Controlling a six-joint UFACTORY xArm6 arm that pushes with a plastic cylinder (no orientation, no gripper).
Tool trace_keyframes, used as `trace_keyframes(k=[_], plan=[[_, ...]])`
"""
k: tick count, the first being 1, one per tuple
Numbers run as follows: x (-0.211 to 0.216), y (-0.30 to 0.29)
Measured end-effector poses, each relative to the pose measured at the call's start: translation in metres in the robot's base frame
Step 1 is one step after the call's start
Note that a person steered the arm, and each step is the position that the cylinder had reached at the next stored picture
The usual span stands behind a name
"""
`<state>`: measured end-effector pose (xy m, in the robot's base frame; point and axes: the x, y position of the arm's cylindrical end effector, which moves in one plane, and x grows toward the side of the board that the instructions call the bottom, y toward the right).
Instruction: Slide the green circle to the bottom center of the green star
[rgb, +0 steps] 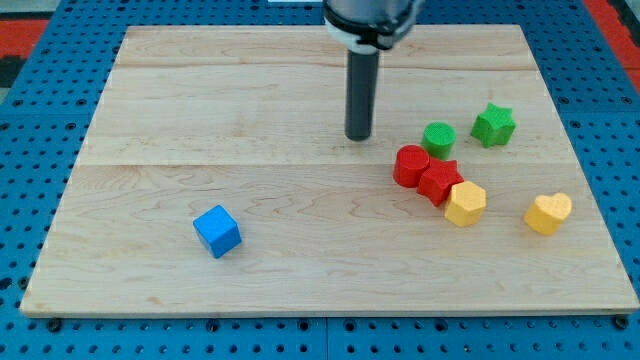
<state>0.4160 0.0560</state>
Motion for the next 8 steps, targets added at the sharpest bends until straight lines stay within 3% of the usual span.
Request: trace_keyframes(k=[2, 6, 8], plan=[[0.007, 0.081], [0.017, 0.093], [0.050, 0.169]])
